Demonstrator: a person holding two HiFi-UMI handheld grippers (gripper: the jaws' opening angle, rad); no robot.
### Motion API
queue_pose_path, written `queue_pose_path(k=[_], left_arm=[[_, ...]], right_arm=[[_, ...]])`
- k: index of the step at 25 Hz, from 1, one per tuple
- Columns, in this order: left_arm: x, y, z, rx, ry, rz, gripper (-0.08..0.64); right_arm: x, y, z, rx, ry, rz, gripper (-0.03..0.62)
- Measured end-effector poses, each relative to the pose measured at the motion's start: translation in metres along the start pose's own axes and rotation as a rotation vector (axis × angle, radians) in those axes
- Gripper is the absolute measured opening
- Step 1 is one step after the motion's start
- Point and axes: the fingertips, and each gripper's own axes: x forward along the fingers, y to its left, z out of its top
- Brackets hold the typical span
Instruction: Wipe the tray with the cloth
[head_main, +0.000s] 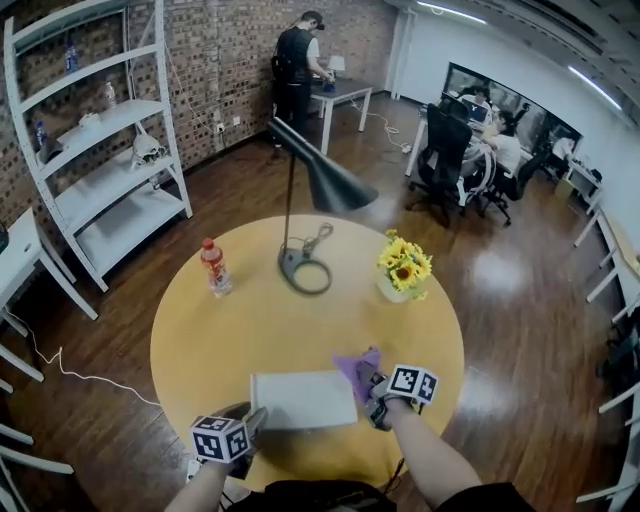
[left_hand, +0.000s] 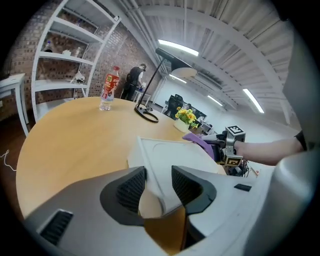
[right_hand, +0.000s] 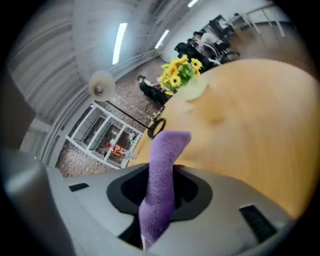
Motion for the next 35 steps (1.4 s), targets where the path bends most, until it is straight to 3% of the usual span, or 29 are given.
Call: queue_pose_path(k=[5,12,16,21,25,28,33,35], left_arm=[[0.004,0.004,-0.003,-0.074,0.009,0.007,0.156],[0.002,0.012,-0.001,-0.101,-0.03,0.038,0.149],[0.004,0.012,-0.003,-0.107,-0.01,0.015,0.148],[0.006,0.007,-0.005,-0.008,0.007,0.018,0.149],[0.005,0.009,-0.004,-0.027,-0.005,-0.005,0.142],[0.007,0.008,-0.002,0.009,-0.005,-0.036,0.146],[0.017,0.028,0.043,0.014,-0.129,-0.034,0.156],[0.034,0.028,0.063,0.07,-0.133,-0.064,0.226]], right_arm=[[0.015,-0.044,-0.029,0.303,-0.002,-0.036,0.104],[-0.004,-0.055,-0.076,0.302,0.069,-0.041,0.103],[-0.021,-0.061,-0.094,0.342,0.038,-0.045,0.101],[-0.039,-0.063,-0.109,0.356,-0.001,-0.064,0.101],[-0.053,-0.061,-0.122,0.398,-0.058,-0.067,0.101],[-0.064,-0.061,-0.13,0.418,-0.083,-0.064,0.101],[-0.074,-0.053,-0.152,0.393,-0.056,-0.067,0.101],[-0.077,-0.046,-0.163,0.425,-0.056,-0.046,0.101]])
